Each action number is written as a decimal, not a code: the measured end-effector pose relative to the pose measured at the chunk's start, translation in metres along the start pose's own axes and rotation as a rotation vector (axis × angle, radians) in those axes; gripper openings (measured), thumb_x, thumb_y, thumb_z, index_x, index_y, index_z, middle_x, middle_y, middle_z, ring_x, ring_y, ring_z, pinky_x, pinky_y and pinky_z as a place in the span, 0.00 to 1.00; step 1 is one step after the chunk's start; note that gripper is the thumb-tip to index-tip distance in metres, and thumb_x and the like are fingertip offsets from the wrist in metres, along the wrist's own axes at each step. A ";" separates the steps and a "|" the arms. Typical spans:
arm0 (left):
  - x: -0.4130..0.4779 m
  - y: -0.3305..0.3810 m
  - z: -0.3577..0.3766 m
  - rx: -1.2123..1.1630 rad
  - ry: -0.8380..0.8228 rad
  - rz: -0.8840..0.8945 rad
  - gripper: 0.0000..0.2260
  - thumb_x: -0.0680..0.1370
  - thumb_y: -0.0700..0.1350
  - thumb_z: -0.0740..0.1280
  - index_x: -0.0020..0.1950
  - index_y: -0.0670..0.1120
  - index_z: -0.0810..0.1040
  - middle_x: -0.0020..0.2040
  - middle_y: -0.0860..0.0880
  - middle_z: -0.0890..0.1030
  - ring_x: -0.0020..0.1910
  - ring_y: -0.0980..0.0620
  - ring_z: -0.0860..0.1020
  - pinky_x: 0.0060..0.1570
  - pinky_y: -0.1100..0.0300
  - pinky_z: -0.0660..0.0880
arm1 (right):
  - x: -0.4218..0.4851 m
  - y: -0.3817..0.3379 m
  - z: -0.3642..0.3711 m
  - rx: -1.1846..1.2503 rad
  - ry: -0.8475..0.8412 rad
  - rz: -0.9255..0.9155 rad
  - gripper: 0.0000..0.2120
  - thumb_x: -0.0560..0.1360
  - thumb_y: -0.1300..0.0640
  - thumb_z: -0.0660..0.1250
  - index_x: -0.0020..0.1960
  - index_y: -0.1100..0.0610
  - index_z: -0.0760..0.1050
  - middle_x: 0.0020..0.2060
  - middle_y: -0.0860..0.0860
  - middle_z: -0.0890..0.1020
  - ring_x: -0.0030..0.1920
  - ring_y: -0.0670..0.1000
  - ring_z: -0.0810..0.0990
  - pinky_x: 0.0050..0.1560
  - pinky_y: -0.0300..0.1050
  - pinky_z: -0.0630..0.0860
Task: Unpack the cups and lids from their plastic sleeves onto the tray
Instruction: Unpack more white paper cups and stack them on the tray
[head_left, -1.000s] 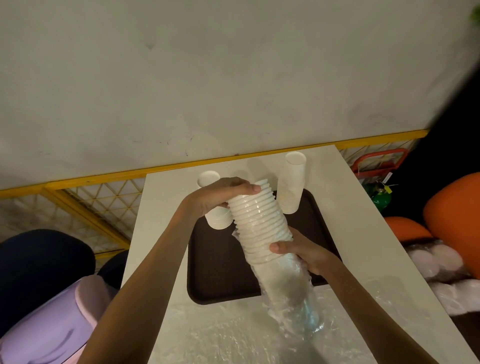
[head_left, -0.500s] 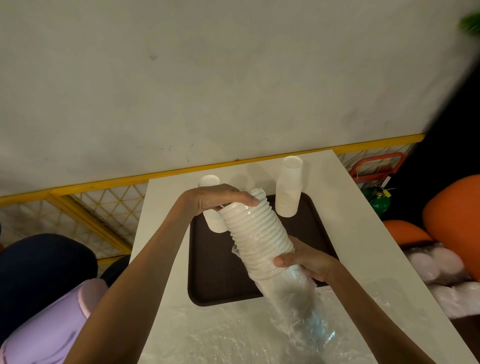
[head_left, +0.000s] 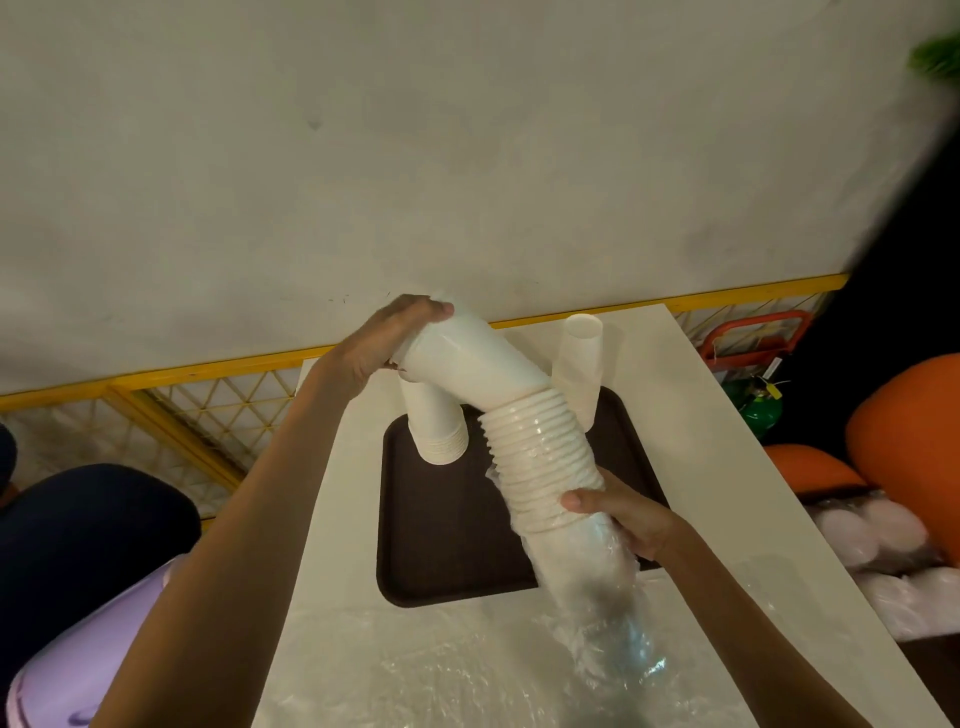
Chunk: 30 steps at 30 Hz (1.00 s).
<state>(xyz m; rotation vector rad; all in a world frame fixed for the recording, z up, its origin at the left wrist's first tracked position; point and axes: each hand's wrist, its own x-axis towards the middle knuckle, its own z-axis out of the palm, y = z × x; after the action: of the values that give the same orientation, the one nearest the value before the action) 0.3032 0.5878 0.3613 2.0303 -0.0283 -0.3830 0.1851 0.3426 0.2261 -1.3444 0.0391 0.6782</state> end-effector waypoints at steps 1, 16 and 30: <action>-0.002 -0.004 -0.003 -0.028 0.001 -0.009 0.40 0.56 0.67 0.65 0.65 0.52 0.71 0.56 0.49 0.77 0.53 0.51 0.77 0.47 0.58 0.73 | 0.000 0.000 -0.001 0.031 0.020 -0.013 0.57 0.41 0.40 0.83 0.66 0.55 0.69 0.56 0.56 0.81 0.57 0.54 0.80 0.51 0.46 0.79; -0.017 -0.055 0.017 -0.189 -0.371 -0.128 0.49 0.43 0.63 0.81 0.61 0.51 0.72 0.58 0.49 0.79 0.59 0.52 0.77 0.51 0.62 0.79 | 0.004 -0.022 0.002 0.126 0.110 -0.063 0.50 0.37 0.37 0.82 0.57 0.50 0.73 0.46 0.51 0.85 0.48 0.50 0.84 0.41 0.43 0.80; 0.051 -0.074 0.009 -0.020 0.459 0.033 0.43 0.63 0.47 0.81 0.70 0.42 0.61 0.64 0.45 0.72 0.63 0.46 0.72 0.60 0.48 0.74 | 0.031 -0.027 0.010 0.117 0.097 -0.022 0.49 0.35 0.39 0.82 0.55 0.49 0.72 0.41 0.48 0.85 0.43 0.47 0.85 0.38 0.41 0.80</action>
<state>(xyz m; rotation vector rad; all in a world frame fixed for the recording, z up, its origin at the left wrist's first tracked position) 0.3387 0.6059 0.2796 2.0506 0.2238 0.1086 0.2188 0.3633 0.2397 -1.2622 0.1396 0.5830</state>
